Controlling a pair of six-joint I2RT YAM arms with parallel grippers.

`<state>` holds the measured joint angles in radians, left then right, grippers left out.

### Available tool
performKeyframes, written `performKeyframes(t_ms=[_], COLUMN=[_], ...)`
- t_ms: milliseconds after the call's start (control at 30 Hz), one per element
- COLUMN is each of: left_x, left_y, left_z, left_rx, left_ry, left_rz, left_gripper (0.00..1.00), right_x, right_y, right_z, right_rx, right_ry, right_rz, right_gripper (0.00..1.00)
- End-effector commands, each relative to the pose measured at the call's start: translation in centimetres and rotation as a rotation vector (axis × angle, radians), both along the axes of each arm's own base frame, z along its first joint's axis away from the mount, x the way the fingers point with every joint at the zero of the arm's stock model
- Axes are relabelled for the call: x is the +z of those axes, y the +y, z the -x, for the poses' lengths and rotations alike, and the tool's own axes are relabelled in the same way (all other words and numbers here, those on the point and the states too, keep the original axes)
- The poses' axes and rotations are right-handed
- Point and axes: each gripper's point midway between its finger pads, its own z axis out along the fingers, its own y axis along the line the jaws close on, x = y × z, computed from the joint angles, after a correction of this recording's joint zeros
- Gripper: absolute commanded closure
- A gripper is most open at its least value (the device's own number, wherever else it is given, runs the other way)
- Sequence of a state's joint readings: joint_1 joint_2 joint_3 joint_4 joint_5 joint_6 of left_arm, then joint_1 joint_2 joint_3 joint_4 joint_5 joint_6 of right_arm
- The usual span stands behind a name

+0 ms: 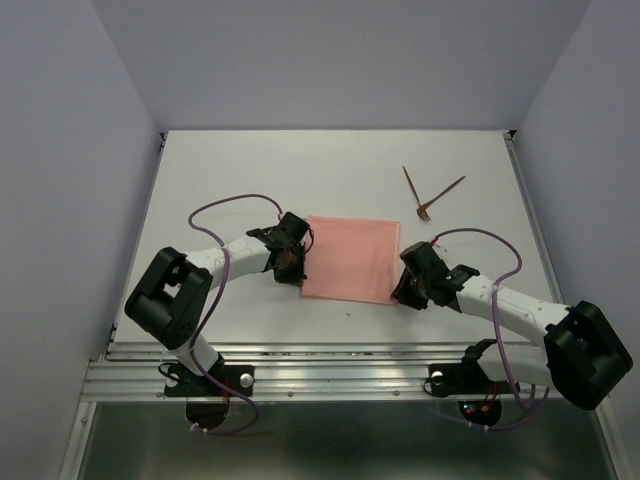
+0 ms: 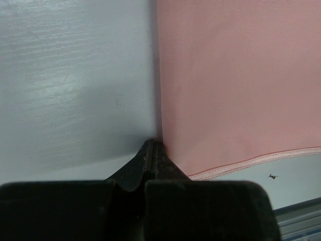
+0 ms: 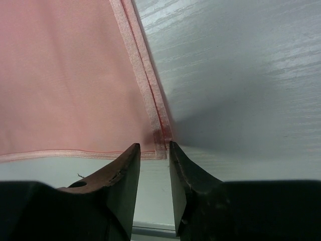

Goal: Fold the napkin into a case and place the utensils inside
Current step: Pick up the top corner of the square-folded napkin from the center of the board.

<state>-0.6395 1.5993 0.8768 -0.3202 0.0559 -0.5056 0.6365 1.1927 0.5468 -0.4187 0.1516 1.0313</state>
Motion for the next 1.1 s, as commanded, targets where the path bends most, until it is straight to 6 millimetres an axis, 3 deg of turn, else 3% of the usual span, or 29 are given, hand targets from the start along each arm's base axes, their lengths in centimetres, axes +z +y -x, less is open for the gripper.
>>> performKeyframes(t_ms=[0, 467, 733, 1067], left_x=[-0.3, -0.7, -1.0, -1.0], left_y=[0.7, 0.6, 0.6, 0.6], left_z=[0.7, 0.8, 1.0, 1.0], left_rx=[-0.014, -0.02, -0.021, -0.02], left_ry=[0.0, 0.008, 0.01, 0.007], left_rz=[-0.02, -0.017, -0.012, -0.012], left_gripper=[1.0, 1.0, 1.0, 1.0], right_x=[0.1, -0.7, 0.9, 2.5], right_y=[-0.2, 0.6, 0.4, 0.7], right_z=[-0.4, -0.6, -1.1, -1.8], right_rx=[-0.01, 0.031, 0.014, 0.028], right_ry=[-0.026, -0.004, -0.047, -0.093], right_rz=[0.018, 0.01, 0.017, 0.012], right_gripper=[0.65, 0.69, 0.98, 0.99])
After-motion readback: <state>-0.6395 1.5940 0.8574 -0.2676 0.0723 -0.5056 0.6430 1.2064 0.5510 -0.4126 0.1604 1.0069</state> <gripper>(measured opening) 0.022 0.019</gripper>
